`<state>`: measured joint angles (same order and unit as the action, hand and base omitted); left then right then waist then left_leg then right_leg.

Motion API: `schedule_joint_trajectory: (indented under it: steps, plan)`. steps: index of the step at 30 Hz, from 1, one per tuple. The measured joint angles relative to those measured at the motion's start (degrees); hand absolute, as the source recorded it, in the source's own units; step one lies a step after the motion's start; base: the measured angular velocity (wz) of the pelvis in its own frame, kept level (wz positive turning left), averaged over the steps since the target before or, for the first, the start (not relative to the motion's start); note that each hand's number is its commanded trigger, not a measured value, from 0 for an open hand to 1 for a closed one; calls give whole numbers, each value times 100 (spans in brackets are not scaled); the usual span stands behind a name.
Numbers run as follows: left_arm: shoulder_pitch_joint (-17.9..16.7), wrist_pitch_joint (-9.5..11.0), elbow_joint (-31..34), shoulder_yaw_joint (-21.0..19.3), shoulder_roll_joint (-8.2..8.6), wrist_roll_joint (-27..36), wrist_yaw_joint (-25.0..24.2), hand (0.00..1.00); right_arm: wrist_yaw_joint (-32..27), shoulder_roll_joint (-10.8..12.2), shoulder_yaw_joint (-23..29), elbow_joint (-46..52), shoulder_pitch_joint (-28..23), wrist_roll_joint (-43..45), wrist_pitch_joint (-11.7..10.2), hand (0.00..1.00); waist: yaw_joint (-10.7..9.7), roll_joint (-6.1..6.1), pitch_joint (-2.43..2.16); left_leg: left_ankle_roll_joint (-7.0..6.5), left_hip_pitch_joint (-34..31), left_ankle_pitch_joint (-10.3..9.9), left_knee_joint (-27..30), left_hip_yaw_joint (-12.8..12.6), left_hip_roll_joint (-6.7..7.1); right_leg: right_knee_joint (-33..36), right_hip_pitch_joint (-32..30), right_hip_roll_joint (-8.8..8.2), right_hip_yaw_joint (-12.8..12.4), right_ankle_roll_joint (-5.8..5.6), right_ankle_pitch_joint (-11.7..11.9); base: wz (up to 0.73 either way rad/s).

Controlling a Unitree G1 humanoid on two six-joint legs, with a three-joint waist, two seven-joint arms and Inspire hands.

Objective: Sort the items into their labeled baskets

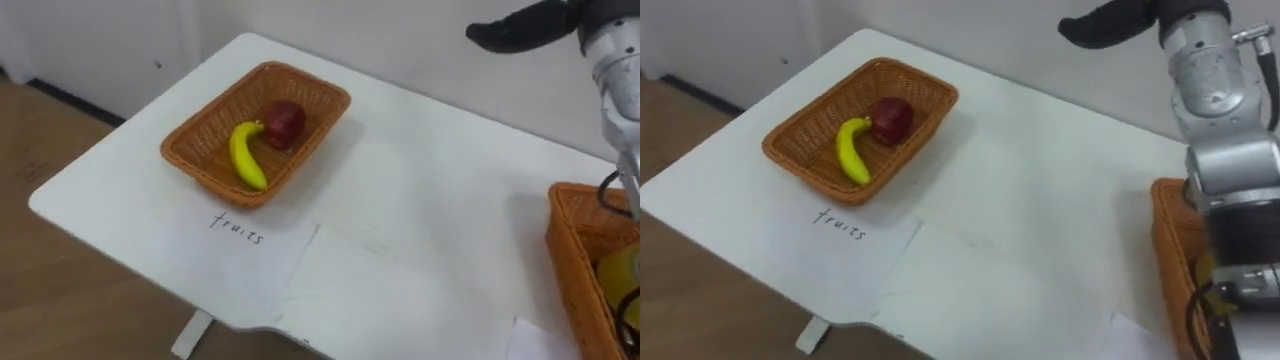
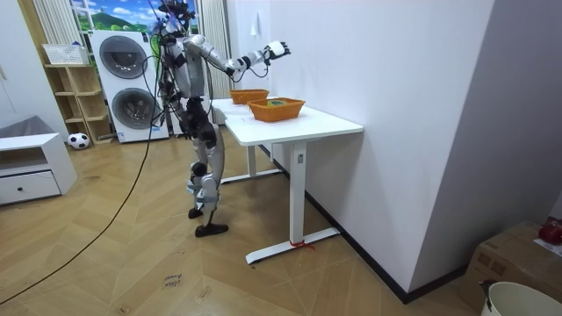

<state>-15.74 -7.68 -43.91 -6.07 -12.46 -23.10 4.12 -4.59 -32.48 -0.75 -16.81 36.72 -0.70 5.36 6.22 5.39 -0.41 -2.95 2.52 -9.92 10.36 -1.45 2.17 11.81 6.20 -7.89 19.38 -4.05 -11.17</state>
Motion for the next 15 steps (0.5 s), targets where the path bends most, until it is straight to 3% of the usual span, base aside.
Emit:
schedule_joint_trajectory:
  steps: [2,6,12,15]
  plan:
    - [1,73,33,-8,5,-16,46,0,-185,-214,145,13,55,4,-51,0,-61,-10,-8,17,54,2,-90,-210,-63,22,-120,44,-186,34,26,-51]
    - [-10,74,101,-64,4,-11,84,0,-534,-289,505,156,41,-427,-62,0,-347,3,-4,28,167,-5,-162,-451,-122,-3,-125,106,-371,52,47,-30]
    - [-30,224,218,-73,3,2,337,0,-1052,-469,974,155,-4,-1156,-83,0,-738,65,32,91,184,-61,-179,-606,-209,-31,-155,192,-440,85,71,-14]
    - [-37,300,214,-81,-3,-2,452,0,-1315,-487,1547,229,-364,-1322,-259,0,-922,80,25,104,218,-70,-176,-645,-244,-45,-137,223,-439,96,79,-3]
